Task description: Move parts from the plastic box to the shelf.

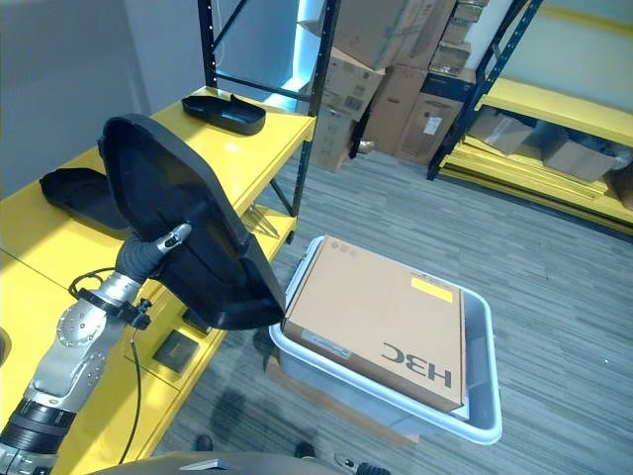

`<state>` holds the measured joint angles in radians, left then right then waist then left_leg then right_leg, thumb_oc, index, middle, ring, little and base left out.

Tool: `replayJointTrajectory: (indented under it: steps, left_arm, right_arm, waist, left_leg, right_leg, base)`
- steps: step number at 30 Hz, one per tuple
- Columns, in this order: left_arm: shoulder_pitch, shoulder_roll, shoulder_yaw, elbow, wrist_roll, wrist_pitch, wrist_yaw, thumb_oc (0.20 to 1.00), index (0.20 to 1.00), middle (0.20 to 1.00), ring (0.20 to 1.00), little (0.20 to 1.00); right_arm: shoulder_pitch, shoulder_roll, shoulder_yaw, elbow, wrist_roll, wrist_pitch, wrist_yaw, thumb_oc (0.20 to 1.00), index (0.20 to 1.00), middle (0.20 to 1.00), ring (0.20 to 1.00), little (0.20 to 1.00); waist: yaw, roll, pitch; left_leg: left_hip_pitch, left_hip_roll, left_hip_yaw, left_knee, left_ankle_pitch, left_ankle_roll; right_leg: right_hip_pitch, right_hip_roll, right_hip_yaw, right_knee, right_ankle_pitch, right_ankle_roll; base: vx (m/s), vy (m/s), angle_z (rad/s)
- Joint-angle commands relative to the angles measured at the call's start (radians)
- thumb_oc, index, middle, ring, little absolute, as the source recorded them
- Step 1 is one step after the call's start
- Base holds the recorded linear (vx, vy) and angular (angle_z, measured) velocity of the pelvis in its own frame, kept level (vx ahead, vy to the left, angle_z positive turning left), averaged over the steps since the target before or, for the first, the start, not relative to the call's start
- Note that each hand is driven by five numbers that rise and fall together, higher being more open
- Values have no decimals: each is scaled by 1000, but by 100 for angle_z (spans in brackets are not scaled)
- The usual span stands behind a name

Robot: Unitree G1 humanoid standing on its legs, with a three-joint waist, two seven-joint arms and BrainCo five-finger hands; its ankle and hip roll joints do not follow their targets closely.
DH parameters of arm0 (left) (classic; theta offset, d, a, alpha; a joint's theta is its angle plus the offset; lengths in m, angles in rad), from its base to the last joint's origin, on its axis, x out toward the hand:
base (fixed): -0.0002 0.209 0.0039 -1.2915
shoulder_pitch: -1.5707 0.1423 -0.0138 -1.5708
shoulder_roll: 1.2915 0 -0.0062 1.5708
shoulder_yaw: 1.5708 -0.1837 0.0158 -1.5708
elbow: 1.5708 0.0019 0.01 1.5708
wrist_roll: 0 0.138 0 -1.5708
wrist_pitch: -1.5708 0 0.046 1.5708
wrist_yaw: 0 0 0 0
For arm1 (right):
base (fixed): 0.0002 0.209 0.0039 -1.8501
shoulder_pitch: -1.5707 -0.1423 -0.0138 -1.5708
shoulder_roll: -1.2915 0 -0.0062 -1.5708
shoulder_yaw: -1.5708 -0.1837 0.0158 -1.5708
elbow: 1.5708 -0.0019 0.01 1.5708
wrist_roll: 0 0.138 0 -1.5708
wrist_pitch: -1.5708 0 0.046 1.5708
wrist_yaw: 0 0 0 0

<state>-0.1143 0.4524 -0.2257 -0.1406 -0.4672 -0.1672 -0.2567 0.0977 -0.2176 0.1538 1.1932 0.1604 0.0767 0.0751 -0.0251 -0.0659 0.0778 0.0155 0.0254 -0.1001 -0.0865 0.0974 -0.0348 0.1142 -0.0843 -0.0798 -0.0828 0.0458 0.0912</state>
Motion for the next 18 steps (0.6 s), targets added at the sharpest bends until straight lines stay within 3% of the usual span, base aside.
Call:
replayJointTrajectory:
  steps: [1,4,8,9,11,15,18]
  left_arm:
    - [-160,-23,18,-53,-94,-83,-49,200,200,200,200,200]
    - [-144,-41,49,-66,-107,-97,-49,200,200,200,200,200]
    - [-110,-44,77,-96,-91,-102,-75,200,200,200,200,200]
    - [-116,-35,73,-93,-57,-96,-118,200,200,200,200,200]
    - [-125,-26,61,-95,-53,-81,-141,200,200,200,200,200]
    - [-113,-7,40,-124,10,-87,-143,200,200,200,200,200]
    - [-134,19,25,-134,-10,-101,-163,200,200,200,200,200]
  right_arm:
    - [-45,-35,25,28,-1,-35,-51,1000,1000,1000,1000,1000]
    - [-69,-31,85,12,-149,-51,-29,1000,1000,1000,1000,1000]
    - [-97,-46,117,0,-177,-13,-29,1000,1000,1000,1000,1000]
    - [-120,-80,110,31,-190,55,-24,1000,1000,1000,1000,1000]
    - [-139,-100,101,62,-178,100,-39,1000,1000,1000,1000,1000]
    - [-177,-117,68,100,-142,128,-33,1000,1000,1000,1000,1000]
    - [-182,-119,80,124,-244,105,-10,1000,1000,1000,1000,1000]
  waist:
    - [9,47,20]
    - [30,51,41]
    - [62,55,72]
    - [65,54,104]
    - [54,50,102]
    - [24,43,79]
    - [-2,62,50]
  left_leg:
    - [72,-48,-50,-1,-51,52]
    - [68,-24,-62,-1,-21,20]
    - [18,-12,-38,26,17,-16]
    - [-47,16,117,128,17,-53]
    - [-49,34,211,185,-8,-47]
    - [24,44,326,233,-76,-3]
    - [101,80,396,216,-58,-23]
  right_leg:
    - [-13,38,54,87,-4,-17]
    - [-1,56,30,79,-6,-31]
    - [14,54,14,64,3,-32]
    - [48,37,-63,37,5,-22]
    - [46,22,-118,31,12,-19]
    - [1,-10,-185,58,32,-16]
    - [-13,-18,-256,61,29,-21]
  base:
    - [-51,-157,148]
    - [-56,-167,59]
    - [-110,-63,25]
    - [-268,-85,57]
    - [-246,-53,103]
    - [-192,120,130]
    - [-188,209,113]
